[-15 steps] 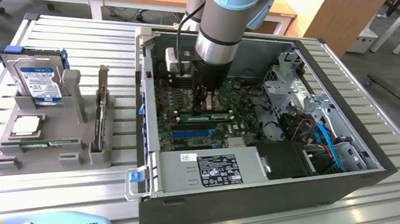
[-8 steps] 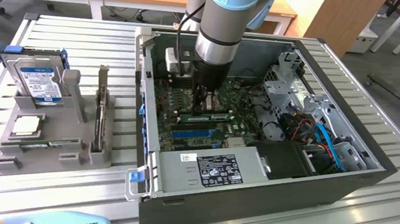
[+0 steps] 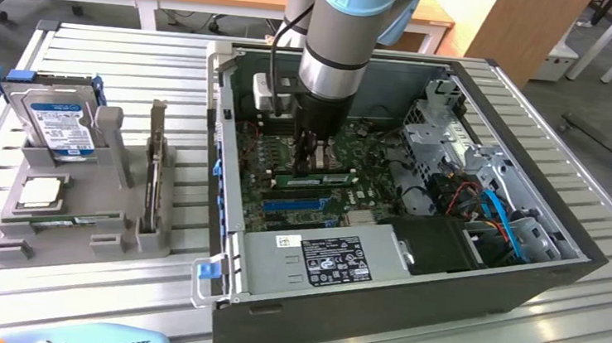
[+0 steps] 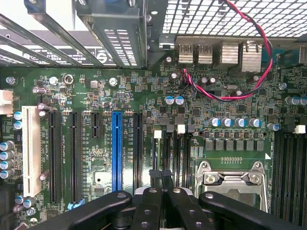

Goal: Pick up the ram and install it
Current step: 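Press down the ram until it locks into place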

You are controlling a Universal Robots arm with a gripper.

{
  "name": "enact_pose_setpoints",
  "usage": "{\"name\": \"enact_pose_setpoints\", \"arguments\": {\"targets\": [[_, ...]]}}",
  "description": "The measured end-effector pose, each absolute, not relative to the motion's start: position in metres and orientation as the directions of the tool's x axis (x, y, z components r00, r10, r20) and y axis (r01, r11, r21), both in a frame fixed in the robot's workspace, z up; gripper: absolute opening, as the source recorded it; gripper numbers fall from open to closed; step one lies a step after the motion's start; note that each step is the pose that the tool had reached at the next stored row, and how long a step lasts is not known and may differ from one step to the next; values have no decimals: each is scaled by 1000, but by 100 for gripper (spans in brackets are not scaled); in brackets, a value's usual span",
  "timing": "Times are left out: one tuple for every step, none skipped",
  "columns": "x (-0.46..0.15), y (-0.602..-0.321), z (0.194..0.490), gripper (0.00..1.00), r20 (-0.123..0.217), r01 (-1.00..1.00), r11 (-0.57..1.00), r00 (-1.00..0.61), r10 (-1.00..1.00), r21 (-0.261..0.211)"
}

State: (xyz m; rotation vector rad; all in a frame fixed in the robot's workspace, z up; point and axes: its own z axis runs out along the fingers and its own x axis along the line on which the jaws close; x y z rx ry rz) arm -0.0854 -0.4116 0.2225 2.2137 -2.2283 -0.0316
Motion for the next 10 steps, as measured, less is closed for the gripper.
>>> {"name": "enact_pose_setpoints", "arguments": {"targets": [[-85,-412,222,10,-14,-1000,6,-7,-1000,15],[-85,-412,222,10,-14,-1000,6,-7,-1000,15],[-85,-412,222,10,-14,-1000,6,-7,-1000,15],[-85,-411,223,10,-14,-1000,6,-7,-1000,14],[-85,-411,223,10,-15,-1000,6,-7,-1000,14],[-85,-411,224,10,-15,-1000,6,-7,-1000,14],[-85,-411,226,10,-14,-1000,6,-7,-1000,14],[-85,-412,228,10,-14,-1000,6,-7,-1000,14],[-85,-411,229,10,-14,-1000,6,-7,-1000,14],[-85,-412,231,10,-14,-1000,7,-7,-1000,14]]}}
